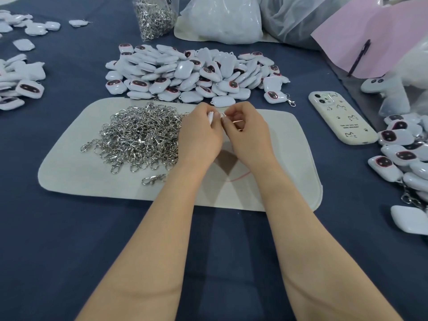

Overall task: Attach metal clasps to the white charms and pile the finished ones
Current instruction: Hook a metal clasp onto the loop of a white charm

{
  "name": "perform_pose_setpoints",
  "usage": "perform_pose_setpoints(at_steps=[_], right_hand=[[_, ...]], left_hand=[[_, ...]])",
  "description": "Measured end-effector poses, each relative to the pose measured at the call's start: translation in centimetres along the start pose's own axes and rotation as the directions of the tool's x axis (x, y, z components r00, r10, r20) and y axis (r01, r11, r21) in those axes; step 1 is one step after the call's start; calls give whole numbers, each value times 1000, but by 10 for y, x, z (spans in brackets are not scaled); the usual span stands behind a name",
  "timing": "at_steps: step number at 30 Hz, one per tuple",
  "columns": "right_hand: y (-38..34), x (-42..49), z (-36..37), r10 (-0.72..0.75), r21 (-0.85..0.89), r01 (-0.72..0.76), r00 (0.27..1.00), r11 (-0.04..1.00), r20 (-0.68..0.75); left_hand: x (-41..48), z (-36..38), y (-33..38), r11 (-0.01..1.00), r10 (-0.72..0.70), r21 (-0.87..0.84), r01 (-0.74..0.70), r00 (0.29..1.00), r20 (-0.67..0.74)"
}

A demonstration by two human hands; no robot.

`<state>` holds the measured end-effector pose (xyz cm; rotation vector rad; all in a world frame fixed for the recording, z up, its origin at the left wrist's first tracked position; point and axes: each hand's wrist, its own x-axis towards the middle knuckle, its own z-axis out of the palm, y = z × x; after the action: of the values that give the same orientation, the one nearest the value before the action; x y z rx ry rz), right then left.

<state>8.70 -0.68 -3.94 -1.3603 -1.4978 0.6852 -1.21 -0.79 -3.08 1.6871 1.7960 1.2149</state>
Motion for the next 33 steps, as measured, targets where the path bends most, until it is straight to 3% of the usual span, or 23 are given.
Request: perform_pose_setpoints(at_steps=[8, 16, 24, 33], right_hand=[[-2, -1, 0, -6, -1, 6, 1000, 1000, 22], [-3, -1, 0, -1, 10, 1, 1000, 1000, -4], [-4, 1, -2, 66, 49, -64, 996, 997, -56], [-5, -2, 1, -4, 8, 5, 996, 1000, -91]], left_hand=[[2, -5, 2, 933, -178, -304, 192, 981, 74], [2, -4, -1, 992, -7, -124, 10, 1000, 22], [2, -3, -1, 991, 9, -137, -5, 999, 31], [2, -2, -2, 991, 31, -128, -32, 999, -5]])
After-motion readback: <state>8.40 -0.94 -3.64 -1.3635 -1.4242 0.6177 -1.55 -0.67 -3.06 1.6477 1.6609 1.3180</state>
